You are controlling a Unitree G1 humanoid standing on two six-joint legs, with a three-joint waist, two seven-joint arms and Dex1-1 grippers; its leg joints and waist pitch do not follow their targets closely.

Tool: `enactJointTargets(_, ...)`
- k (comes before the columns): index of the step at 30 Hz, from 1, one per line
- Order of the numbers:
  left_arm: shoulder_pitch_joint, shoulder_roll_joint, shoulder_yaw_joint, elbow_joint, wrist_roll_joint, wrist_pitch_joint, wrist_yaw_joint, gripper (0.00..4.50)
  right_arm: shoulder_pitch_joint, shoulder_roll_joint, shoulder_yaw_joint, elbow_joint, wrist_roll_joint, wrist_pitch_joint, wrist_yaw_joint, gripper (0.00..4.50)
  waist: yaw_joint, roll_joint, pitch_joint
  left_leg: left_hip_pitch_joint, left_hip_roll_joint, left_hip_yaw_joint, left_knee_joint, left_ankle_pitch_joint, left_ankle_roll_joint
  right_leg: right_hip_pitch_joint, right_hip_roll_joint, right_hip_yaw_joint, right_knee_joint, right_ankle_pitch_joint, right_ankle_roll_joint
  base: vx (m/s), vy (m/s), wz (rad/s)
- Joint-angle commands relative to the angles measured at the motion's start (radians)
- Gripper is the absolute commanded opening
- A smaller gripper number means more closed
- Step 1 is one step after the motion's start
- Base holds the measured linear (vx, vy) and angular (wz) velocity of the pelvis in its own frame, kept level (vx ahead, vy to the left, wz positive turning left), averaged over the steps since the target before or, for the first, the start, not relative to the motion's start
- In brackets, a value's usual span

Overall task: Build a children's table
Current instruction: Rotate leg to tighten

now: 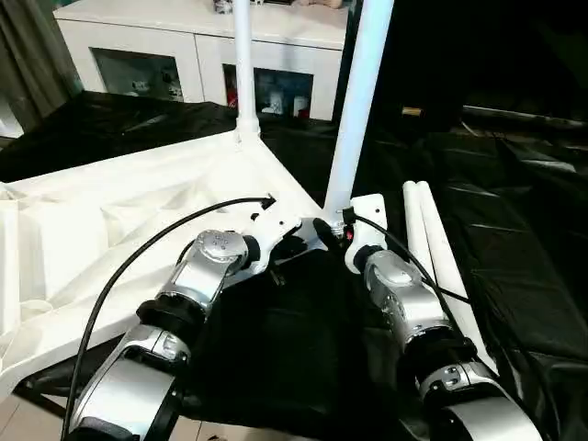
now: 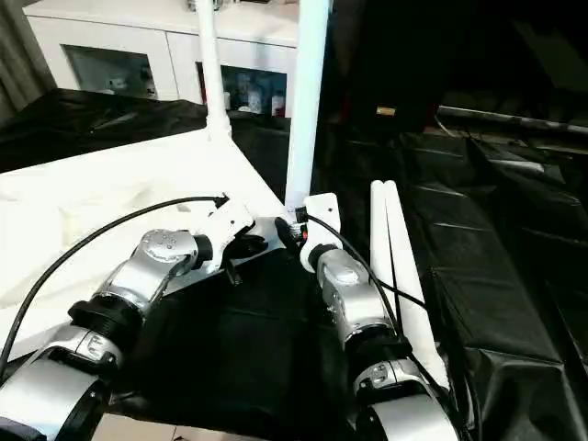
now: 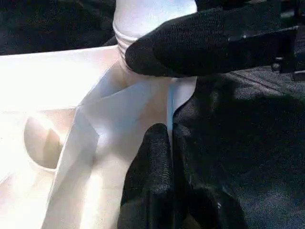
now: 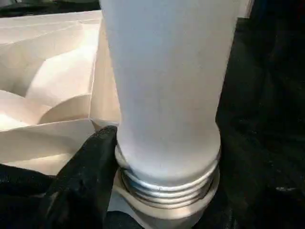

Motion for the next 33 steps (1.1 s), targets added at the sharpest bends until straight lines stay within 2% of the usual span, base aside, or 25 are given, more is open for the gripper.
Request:
enactJointTargets(1,0.026,-0.006,-0.005,0.024,-0.014,-0.036,-0.013,0.0,0.015,-0.015,-0.004,0.009,0.025,0.004,0.058,3.59,-0.002,-0.004,-0.05,0.007,0.041,-0.011,-0.085,-0.264,0.015,0.035,-0.043,0.026,-0.079,-0.216,-0.193,0.0,0.0,0.0)
enactJointTargets(2,0.03,0.006,-0.003,0.021,-0.017,-0.045,-0.027,0.0,0.017,-0.031,0.006,-0.005,0.023,-0.001,0.092,3.72,-0.002,0.0,-0.05,0.006,0.041,-0.012,-0.085,-0.263,0.017,0.036,-0.042,0.025,-0.079,-0.206,-0.194,0.0,0.0,0.0)
enactJointTargets(3,0.033,0.012,-0.002,0.018,-0.019,-0.049,-0.035,0.0,0.018,-0.042,0.014,-0.014,0.019,-0.004,0.112,3.81,-0.003,-0.002,-0.052,0.006,0.042,-0.011,-0.084,-0.254,0.019,0.038,-0.041,0.024,-0.077,-0.19,-0.197,0.0,0.0,0.0)
enactJointTargets(5,0.042,0.03,0.0,0.01,-0.024,-0.058,-0.063,0.0,0.027,-0.072,0.029,-0.041,0.018,-0.003,0.171,3.81,-0.002,-0.007,-0.052,0.002,0.04,-0.008,-0.08,-0.222,0.037,0.041,-0.041,0.024,-0.074,-0.149,-0.208,0.0,0.0,0.0)
enactJointTargets(10,0.084,0.095,-0.005,-0.04,-0.069,-0.122,-0.228,0.0,0.054,-0.19,0.075,-0.126,0.02,0.009,0.393,3.81,0.002,-0.009,-0.051,0.0,0.042,-0.008,-0.076,-0.186,0.065,0.045,-0.043,0.023,-0.07,-0.125,-0.223,0.0,0.0,0.0)
enactJointTargets(11,0.096,0.113,-0.013,-0.061,-0.08,-0.125,-0.278,0.0,0.058,-0.213,0.086,-0.14,0.018,0.011,0.438,3.81,0.0,-0.006,-0.052,0.002,0.044,-0.007,-0.076,-0.185,0.069,0.043,-0.044,0.023,-0.068,-0.119,-0.23,0.0,0.0,0.0)
enactJointTargets(15,0.131,0.157,-0.024,-0.135,-0.128,-0.11,-0.418,0.0,0.073,-0.271,0.117,-0.195,0.039,0.027,0.583,3.81,0.001,-0.005,-0.053,0.005,0.046,-0.005,-0.074,-0.172,0.08,0.043,-0.042,0.023,-0.063,-0.081,-0.258,0.0,0.0,0.0)
enactJointTargets(17,0.134,0.161,-0.02,-0.147,-0.138,-0.098,-0.43,0.0,0.077,-0.279,0.123,-0.209,0.047,0.035,0.613,3.81,0.0,-0.005,-0.052,0.004,0.048,-0.005,-0.073,-0.166,0.085,0.042,-0.041,0.023,-0.06,-0.067,-0.269,0.0,0.0,0.0)
enactJointTargets(18,0.137,0.165,-0.018,-0.154,-0.142,-0.093,-0.435,0.0,0.082,-0.286,0.13,-0.223,0.055,0.042,0.642,3.81,0.001,-0.009,-0.05,0.005,0.048,-0.004,-0.075,-0.176,0.084,0.041,-0.042,0.022,-0.063,-0.087,-0.269,0.0,0.0,0.0)
enactJointTargets(23,0.142,0.172,-0.016,-0.158,-0.141,-0.096,-0.445,0.0,0.082,-0.289,0.136,-0.221,0.059,0.043,0.669,3.81,0.002,-0.008,-0.049,0.006,0.048,-0.005,-0.077,-0.2,0.06,0.039,-0.044,0.024,-0.068,-0.148,-0.254,0.0,0.0,0.0)
enactJointTargets(24,0.144,0.174,-0.015,-0.162,-0.141,-0.095,-0.448,0.0,0.081,-0.286,0.134,-0.219,0.057,0.043,0.669,3.55,0.002,-0.012,-0.049,0.005,0.047,-0.005,-0.077,-0.198,0.058,0.039,-0.045,0.025,-0.068,-0.149,-0.251,0.0,0.0,0.0)
enactJointTargets(27,0.152,0.179,-0.015,-0.176,-0.144,-0.086,-0.452,0.0,0.085,-0.283,0.134,-0.226,0.064,0.053,0.676,3.42,0.002,-0.011,-0.051,0.005,0.048,-0.005,-0.075,-0.182,0.061,0.04,-0.045,0.025,-0.065,-0.131,-0.251,0.0,0.0,0.0)
enactJointTargets(29,0.154,0.18,-0.014,-0.181,-0.144,-0.081,-0.453,0.0,0.09,-0.283,0.135,-0.237,0.065,0.063,0.685,3.09,0.002,-0.01,-0.051,0.005,0.047,-0.004,-0.074,-0.166,0.067,0.04,-0.044,0.024,-0.063,-0.11,-0.255,0.0,0.0,0.0)
enactJointTargets(32,0.156,0.18,-0.014,-0.182,-0.143,-0.079,-0.454,0.0,0.094,-0.282,0.135,-0.242,0.065,0.067,0.689,2.98,0.002,-0.01,-0.051,0.005,0.047,-0.004,-0.073,-0.162,0.071,0.04,-0.043,0.024,-0.062,-0.104,-0.258,0.0,0.0,0.0)
enactJointTargets(33,0.156,0.18,-0.014,-0.182,-0.143,-0.078,-0.454,0.0,0.096,-0.279,0.133,-0.24,0.064,0.065,0.684,2.81,0.002,-0.01,-0.052,0.006,0.047,-0.004,-0.073,-0.159,0.073,0.04,-0.043,0.024,-0.062,-0.099,-0.26,0.0,0.0,0.0)
